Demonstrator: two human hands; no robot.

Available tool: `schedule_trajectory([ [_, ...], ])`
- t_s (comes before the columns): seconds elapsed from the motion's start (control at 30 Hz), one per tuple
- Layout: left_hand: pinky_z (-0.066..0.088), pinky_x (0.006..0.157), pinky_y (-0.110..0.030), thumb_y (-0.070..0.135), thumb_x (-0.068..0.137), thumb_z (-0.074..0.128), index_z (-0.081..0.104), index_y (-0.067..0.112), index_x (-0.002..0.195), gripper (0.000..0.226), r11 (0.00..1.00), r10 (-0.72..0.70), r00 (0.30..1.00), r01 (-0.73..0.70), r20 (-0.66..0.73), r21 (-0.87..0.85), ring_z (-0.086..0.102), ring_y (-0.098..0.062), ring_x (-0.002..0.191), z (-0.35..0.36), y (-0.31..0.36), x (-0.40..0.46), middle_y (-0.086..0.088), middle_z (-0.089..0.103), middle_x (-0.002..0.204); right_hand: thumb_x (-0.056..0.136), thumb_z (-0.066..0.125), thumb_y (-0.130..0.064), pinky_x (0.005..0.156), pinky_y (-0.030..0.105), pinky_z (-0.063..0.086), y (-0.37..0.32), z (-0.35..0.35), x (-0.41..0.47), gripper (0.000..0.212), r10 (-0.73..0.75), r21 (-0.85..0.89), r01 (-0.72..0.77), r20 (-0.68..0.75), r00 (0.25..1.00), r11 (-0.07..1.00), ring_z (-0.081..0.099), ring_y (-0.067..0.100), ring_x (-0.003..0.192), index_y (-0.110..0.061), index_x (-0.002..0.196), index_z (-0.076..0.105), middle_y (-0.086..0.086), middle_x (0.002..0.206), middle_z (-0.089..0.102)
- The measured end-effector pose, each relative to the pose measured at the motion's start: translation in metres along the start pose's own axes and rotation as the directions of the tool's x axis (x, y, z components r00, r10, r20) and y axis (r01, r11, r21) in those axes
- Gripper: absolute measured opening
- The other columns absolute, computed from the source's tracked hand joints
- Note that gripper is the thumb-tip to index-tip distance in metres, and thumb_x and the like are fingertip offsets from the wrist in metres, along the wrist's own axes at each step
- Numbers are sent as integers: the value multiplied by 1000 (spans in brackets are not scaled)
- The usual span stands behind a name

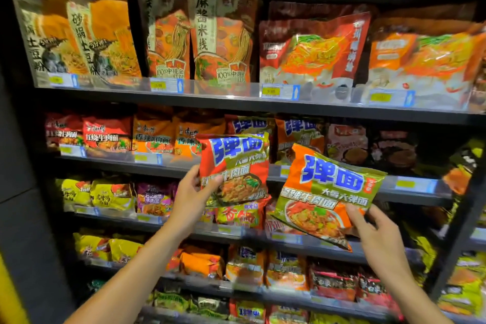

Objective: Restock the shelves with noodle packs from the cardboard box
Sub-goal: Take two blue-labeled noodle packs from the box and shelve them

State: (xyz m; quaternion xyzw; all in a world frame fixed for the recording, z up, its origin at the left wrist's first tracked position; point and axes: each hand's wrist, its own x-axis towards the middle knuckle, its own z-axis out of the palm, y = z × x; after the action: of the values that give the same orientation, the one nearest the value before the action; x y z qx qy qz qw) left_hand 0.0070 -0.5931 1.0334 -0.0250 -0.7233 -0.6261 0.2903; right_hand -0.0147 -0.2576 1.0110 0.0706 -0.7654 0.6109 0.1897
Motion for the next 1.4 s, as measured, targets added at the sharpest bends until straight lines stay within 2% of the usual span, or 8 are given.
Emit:
schedule_trajectory([
  [0.33, 53, 97, -36, 25, 96, 65, 56, 26, 121, 27, 995, 99, 995, -98, -6, 21, 62, -5, 110, 14, -22, 91, 6, 65, 118, 95, 60, -36, 74, 31, 50, 8, 12, 26, 15, 3, 11, -2, -86, 996, 1000, 69, -1, 74, -23, 93, 67, -20, 83, 73],
  [0.7, 48, 85, -25, 18, 96, 63, 54, 17, 120, 26, 971, 113, 990, -127, 79, 203, 59, -4, 101, 38, -35, 152, 8, 64, 109, 96, 60, -29, 68, 25, 49, 1, 17, 33, 10, 14, 27, -11, -131, 991, 1000, 70, -3, 72, -22, 99, 67, -11, 88, 74],
  [0.9, 41, 72, -28, 29, 98, 59, 50, 13, 115, 25, 857, 39, 992, -94, 118, 506, 61, -20, 101, 47, -45, 158, -2, 62, 108, 94, 61, -37, 78, 50, 55, -2, 10, 47, 25, -9, -59, 1, -122, 992, 998, 72, 11, 72, -14, 92, 68, -1, 83, 76],
  [1.0, 48, 97, -40, 28, 96, 62, 37, 5, 139, 55, 787, 57, 991, -118, 118, 606, 49, -31, 130, 43, -53, 152, -14, 49, 139, 94, 61, -39, 78, 43, 57, -7, 7, 64, 24, 4, -32, -7, -83, 997, 999, 74, 12, 76, -17, 95, 69, -1, 87, 77],
  [1.07, 33, 115, -40, 31, 97, 61, 19, 6, 154, 75, 752, 113, 986, -165, 122, 638, 29, -27, 146, 39, -59, 139, -12, 28, 158, 95, 61, -37, 73, 35, 57, -10, 5, 81, 22, 38, -17, -39, -39, 999, 999, 75, 14, 80, -18, 98, 70, -4, 88, 77],
  [1.17, 30, 118, -39, 31, 96, 61, 25, 11, 153, 69, 656, 283, 944, -320, 170, 684, 25, -22, 147, 33, -67, 123, -5, 25, 158, 96, 61, -33, 65, 28, 59, -12, 6, 110, 24, 121, -19, -120, 50, 991, 993, 75, 15, 76, -12, 104, 71, 2, 91, 77],
  [1.33, 33, 117, -44, 35, 98, 57, 39, 22, 145, 52, 542, 339, 857, -515, 387, 665, 22, -19, 146, 30, -75, 108, 3, 29, 154, 96, 62, -33, 81, 42, 61, -17, 14, 155, 33, 107, -120, -93, 122, 987, 988, 74, 26, 86, -1, 99, 71, 10, 92, 76],
  [1.4, 28, 120, -45, 43, 100, 51, 36, 29, 148, 52, 493, 315, 828, -560, 463, 666, 16, -18, 149, 32, -77, 105, 7, 26, 157, 96, 62, -32, 66, 31, 61, -22, 20, 170, 40, 107, -91, -95, 137, 985, 991, 72, 21, 72, 8, 96, 66, 11, 83, 72],
])
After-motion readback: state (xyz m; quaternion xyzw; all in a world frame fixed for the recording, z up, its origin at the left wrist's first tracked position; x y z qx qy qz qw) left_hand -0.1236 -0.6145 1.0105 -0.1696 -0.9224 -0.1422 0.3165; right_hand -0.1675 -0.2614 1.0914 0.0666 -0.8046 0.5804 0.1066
